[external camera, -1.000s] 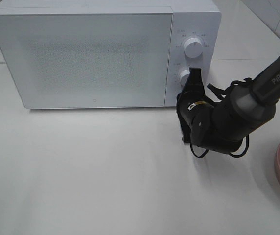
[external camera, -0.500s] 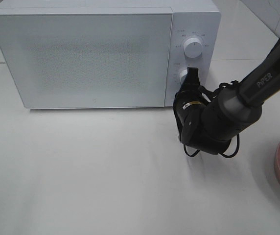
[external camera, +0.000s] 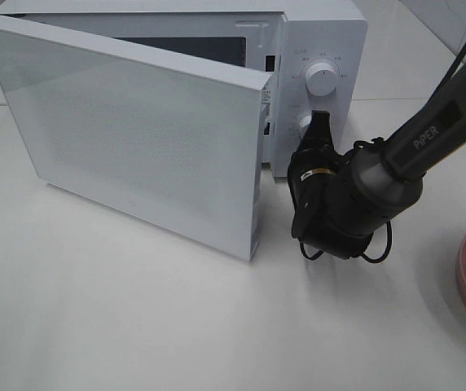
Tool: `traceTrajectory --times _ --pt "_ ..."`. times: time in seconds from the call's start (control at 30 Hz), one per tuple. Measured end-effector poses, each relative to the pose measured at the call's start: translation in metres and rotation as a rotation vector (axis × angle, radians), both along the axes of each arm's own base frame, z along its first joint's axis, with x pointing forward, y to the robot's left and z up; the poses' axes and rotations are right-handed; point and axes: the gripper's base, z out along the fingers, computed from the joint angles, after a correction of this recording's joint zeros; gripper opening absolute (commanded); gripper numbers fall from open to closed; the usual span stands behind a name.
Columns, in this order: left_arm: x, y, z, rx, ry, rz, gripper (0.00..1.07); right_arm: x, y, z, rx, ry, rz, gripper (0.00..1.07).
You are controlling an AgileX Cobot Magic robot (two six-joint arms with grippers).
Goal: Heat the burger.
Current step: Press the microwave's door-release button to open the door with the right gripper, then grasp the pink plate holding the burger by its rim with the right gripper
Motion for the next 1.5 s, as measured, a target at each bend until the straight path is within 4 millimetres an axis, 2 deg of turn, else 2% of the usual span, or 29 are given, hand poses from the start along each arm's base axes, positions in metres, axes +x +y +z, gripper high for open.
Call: traceTrajectory --times 0.37,0.63,1.0,1.23,1.5 --pt "0.0 0.0 0.0 0.0 0.0 0.0 1.0 -0.001 0.0 0.001 0.001 0.054 0.034 0.0" --pt "0.0 0.0 0.0 0.0 0.0 0.0 1.0 -0.003 -0.006 0.01 -0.003 0.091 0.075 0.0" --pt "0.0 0.0 0.0 0.0 0.0 0.0 1.0 -0.018 -0.008 0.025 -0.095 0.153 0.215 0.0" --pt "0.0 0.0 0.0 0.0 0.0 0.0 1.0 -0.028 -0.009 0.026 -0.133 0.214 0.294 0.0" --pt "0.0 0.0 0.0 0.0 0.0 0.0 1.0 -0.05 -0.01 0.042 -0.246 0.255 0.492 0.0"
